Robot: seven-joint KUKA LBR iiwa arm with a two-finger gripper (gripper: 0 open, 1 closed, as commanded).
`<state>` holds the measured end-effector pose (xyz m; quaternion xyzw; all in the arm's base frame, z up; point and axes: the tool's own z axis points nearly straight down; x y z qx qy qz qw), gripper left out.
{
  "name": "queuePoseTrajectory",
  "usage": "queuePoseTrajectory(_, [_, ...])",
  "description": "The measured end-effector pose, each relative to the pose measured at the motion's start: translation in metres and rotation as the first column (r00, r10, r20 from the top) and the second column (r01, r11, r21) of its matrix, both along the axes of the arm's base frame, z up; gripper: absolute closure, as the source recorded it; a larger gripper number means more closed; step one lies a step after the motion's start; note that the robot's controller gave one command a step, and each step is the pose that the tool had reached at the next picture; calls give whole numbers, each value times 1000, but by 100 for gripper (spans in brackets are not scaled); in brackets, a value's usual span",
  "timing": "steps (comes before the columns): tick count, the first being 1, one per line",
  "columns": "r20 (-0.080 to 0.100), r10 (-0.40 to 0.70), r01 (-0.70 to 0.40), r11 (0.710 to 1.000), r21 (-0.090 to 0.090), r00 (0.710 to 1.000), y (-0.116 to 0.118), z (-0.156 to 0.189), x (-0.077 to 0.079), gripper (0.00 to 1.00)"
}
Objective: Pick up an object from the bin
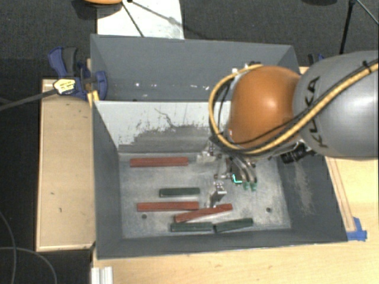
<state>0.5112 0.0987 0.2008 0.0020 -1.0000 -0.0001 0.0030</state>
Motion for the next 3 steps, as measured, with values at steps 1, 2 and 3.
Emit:
queuePoseTrajectory(1, [8,-3,3,1000,1,1000,-1,4,2,0])
queuePoseTrajectory(2, [17,7,-7,1000,2,1000,0,-35,3,0])
queuePoseTrajectory(3, [14,-33,33,999,4,999,16,-126,23,100])
